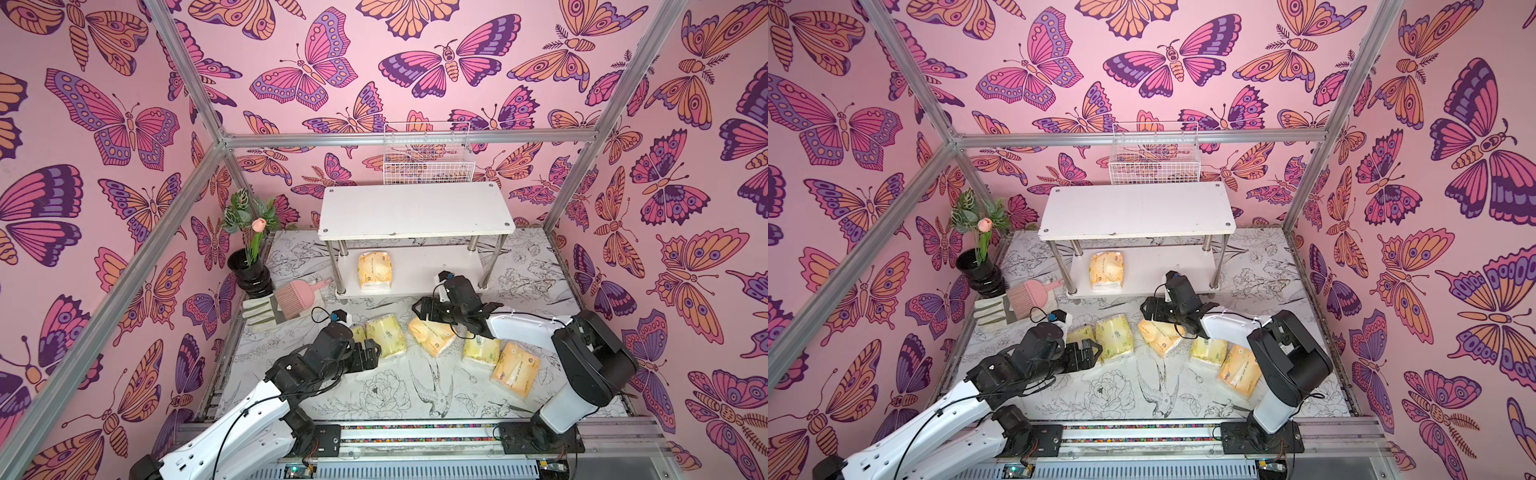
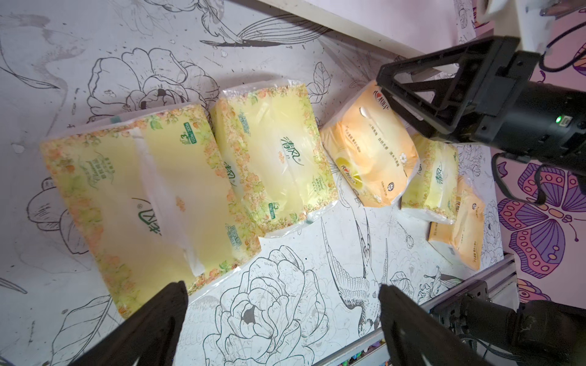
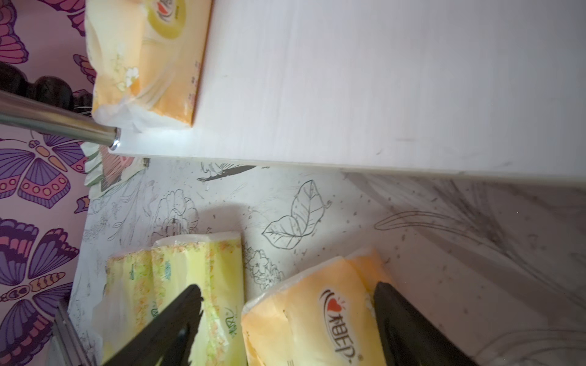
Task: Place the tissue boxes on the shelf by color
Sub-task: Pick up the box of tissues from the center of the board.
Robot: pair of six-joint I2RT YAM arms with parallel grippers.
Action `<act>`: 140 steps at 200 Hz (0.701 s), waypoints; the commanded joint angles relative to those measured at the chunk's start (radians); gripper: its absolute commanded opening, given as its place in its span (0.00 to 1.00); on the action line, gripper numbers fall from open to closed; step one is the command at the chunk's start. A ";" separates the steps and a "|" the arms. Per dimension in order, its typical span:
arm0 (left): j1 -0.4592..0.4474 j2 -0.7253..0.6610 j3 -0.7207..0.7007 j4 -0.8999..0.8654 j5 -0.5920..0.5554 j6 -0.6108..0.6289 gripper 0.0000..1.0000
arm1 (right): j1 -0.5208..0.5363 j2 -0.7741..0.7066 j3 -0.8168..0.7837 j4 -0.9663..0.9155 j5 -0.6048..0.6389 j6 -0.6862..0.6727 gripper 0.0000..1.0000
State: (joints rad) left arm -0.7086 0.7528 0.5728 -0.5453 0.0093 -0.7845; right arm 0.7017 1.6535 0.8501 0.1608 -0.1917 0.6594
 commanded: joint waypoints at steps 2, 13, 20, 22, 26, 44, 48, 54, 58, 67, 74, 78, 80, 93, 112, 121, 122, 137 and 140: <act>-0.008 0.024 0.025 0.043 0.020 0.032 1.00 | 0.044 -0.073 -0.044 0.040 0.005 0.066 0.88; -0.011 0.045 0.033 0.064 0.029 0.042 1.00 | 0.060 -0.158 -0.088 0.048 0.046 0.103 0.89; -0.011 0.061 0.039 0.076 0.035 0.050 1.00 | 0.069 -0.202 -0.121 0.056 0.069 0.131 0.89; -0.011 0.066 0.044 0.081 0.037 0.052 1.00 | 0.072 -0.215 -0.131 0.057 0.076 0.139 0.89; -0.012 0.076 0.048 0.089 0.041 0.058 1.00 | 0.077 -0.239 -0.150 0.057 0.093 0.154 0.89; -0.014 0.130 0.075 0.130 0.059 0.081 1.00 | 0.099 -0.337 -0.229 0.046 0.149 0.229 0.90; -0.014 0.141 0.081 0.141 0.064 0.087 1.00 | 0.102 -0.355 -0.245 0.037 0.158 0.243 0.90; -0.015 0.163 0.090 0.156 0.073 0.097 1.00 | 0.107 -0.381 -0.265 0.024 0.171 0.266 0.90; -0.015 0.176 0.099 0.166 0.078 0.104 1.00 | 0.110 -0.395 -0.279 0.020 0.177 0.282 0.90; -0.015 0.214 0.114 0.192 0.094 0.119 1.00 | 0.115 -0.423 -0.311 0.016 0.190 0.317 0.90; -0.015 0.243 0.127 0.214 0.110 0.133 1.00 | 0.121 -0.443 -0.336 0.020 0.204 0.352 0.90; -0.015 0.261 0.134 0.226 0.119 0.140 1.00 | 0.127 -0.451 -0.350 0.027 0.211 0.370 0.90; -0.015 0.270 0.138 0.231 0.123 0.145 1.00 | 0.130 -0.454 -0.357 0.031 0.213 0.379 0.90; -0.015 0.332 0.171 0.264 0.145 0.165 1.00 | 0.147 -0.465 -0.398 0.058 0.235 0.429 0.90; -0.015 0.428 0.223 0.301 0.181 0.196 1.00 | 0.174 -0.448 -0.434 0.100 0.271 0.477 0.90; -0.016 0.469 0.246 0.311 0.194 0.205 1.00 | 0.182 -0.432 -0.447 0.118 0.283 0.502 0.90; -0.016 0.471 0.249 0.312 0.195 0.205 1.00 | 0.183 -0.430 -0.448 0.119 0.285 0.505 0.90; -0.015 0.546 0.280 0.322 0.204 0.217 1.00 | 0.187 -0.391 -0.470 0.163 0.285 0.537 0.90; -0.015 0.559 0.285 0.323 0.205 0.220 1.00 | 0.187 -0.383 -0.475 0.171 0.285 0.542 0.90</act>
State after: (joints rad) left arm -0.7204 1.2285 0.8131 -0.2733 0.1692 -0.6197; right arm 0.8768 1.2236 0.3981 0.2474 0.0433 1.1049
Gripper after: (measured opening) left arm 0.998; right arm 0.903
